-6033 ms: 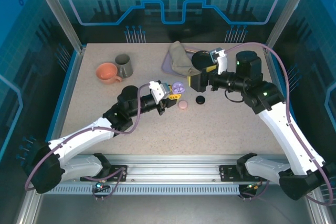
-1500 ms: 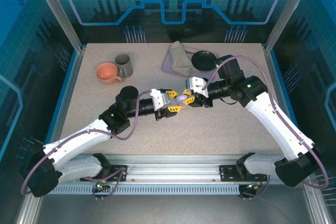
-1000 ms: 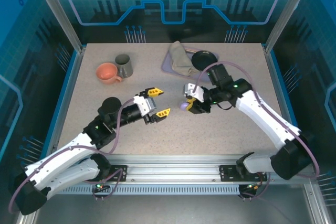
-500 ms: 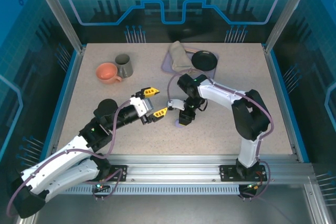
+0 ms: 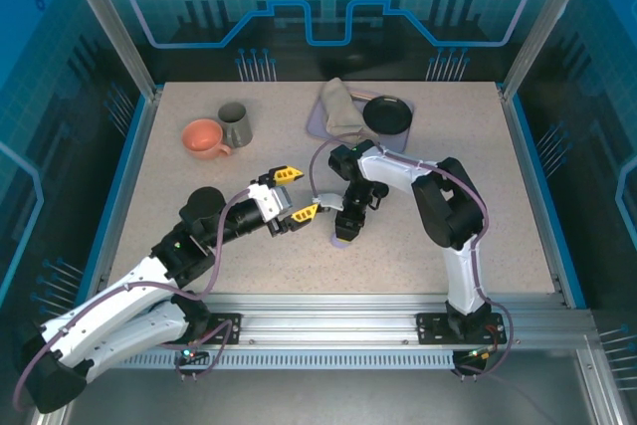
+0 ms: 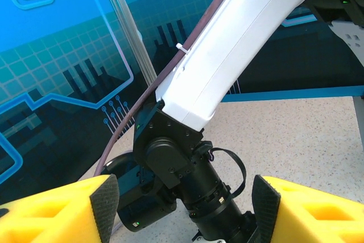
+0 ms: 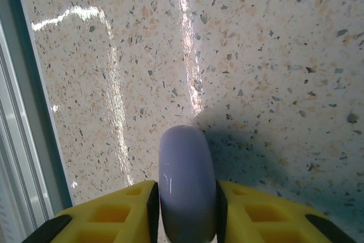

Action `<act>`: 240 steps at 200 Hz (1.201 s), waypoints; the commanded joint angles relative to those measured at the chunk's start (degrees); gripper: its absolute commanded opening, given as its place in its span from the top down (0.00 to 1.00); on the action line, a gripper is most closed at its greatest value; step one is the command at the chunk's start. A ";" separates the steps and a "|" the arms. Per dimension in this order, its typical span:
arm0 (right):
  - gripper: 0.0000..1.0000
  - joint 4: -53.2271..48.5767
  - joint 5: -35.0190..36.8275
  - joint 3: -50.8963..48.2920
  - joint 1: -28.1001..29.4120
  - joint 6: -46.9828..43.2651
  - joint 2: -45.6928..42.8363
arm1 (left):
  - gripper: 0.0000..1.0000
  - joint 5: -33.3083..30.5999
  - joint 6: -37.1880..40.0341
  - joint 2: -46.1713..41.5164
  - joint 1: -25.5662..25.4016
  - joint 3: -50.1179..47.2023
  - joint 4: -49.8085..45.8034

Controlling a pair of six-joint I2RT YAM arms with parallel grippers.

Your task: Insert wireless bluetooth earbuds into charging case

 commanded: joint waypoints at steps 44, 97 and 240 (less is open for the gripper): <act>0.47 0.71 1.81 1.03 -0.80 2.26 -0.69 | 0.34 -0.96 0.91 0.89 -0.04 0.33 0.01; 0.41 5.16 5.41 -1.45 -4.73 6.34 -11.77 | 0.30 -6.53 -0.87 4.12 0.01 1.26 0.98; 0.00 57.77 25.34 -45.22 -30.15 39.42 -53.05 | 0.01 -27.58 -27.74 20.42 24.60 -1.09 -2.48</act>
